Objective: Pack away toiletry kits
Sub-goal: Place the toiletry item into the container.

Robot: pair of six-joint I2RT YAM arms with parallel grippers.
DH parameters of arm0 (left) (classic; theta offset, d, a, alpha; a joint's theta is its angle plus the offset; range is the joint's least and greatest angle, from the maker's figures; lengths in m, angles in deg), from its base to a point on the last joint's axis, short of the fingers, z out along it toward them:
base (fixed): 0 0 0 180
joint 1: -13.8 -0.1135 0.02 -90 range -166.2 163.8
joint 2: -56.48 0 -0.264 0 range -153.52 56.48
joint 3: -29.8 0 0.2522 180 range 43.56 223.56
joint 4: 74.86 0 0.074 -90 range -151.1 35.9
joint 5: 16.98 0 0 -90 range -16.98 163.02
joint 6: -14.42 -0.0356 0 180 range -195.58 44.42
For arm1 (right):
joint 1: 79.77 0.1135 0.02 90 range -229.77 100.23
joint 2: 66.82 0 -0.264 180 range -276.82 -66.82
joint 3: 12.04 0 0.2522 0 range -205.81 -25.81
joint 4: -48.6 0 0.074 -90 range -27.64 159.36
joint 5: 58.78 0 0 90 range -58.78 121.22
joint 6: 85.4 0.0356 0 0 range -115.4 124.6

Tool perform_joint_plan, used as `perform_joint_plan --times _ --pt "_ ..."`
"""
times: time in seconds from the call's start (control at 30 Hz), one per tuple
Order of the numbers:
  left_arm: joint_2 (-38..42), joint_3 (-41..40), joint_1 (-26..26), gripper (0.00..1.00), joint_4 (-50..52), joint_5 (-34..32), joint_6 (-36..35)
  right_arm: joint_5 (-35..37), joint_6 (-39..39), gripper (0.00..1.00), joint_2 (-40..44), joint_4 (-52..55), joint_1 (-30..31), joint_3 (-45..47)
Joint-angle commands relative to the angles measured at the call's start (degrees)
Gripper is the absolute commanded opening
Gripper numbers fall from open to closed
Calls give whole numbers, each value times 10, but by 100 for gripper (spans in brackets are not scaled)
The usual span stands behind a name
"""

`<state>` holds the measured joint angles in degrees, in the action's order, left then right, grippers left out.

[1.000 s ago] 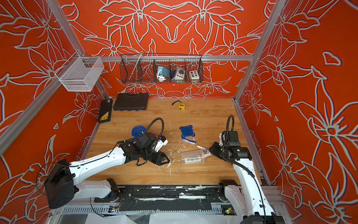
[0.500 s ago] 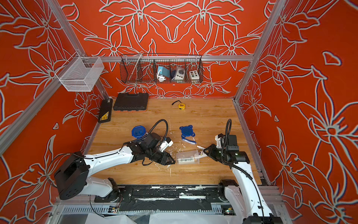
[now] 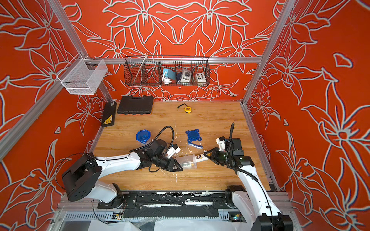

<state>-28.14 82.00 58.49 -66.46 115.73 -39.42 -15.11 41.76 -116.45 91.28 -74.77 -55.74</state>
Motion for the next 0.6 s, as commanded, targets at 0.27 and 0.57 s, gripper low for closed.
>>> perform_joint_plan --times 0.27,0.57 --pt "2 -54 0 36 -127 50 59 -29 20 0 -56 -99 50 21" --pt "-9 -45 0 37 -126 41 57 -28 41 0 -92 -159 89 21"
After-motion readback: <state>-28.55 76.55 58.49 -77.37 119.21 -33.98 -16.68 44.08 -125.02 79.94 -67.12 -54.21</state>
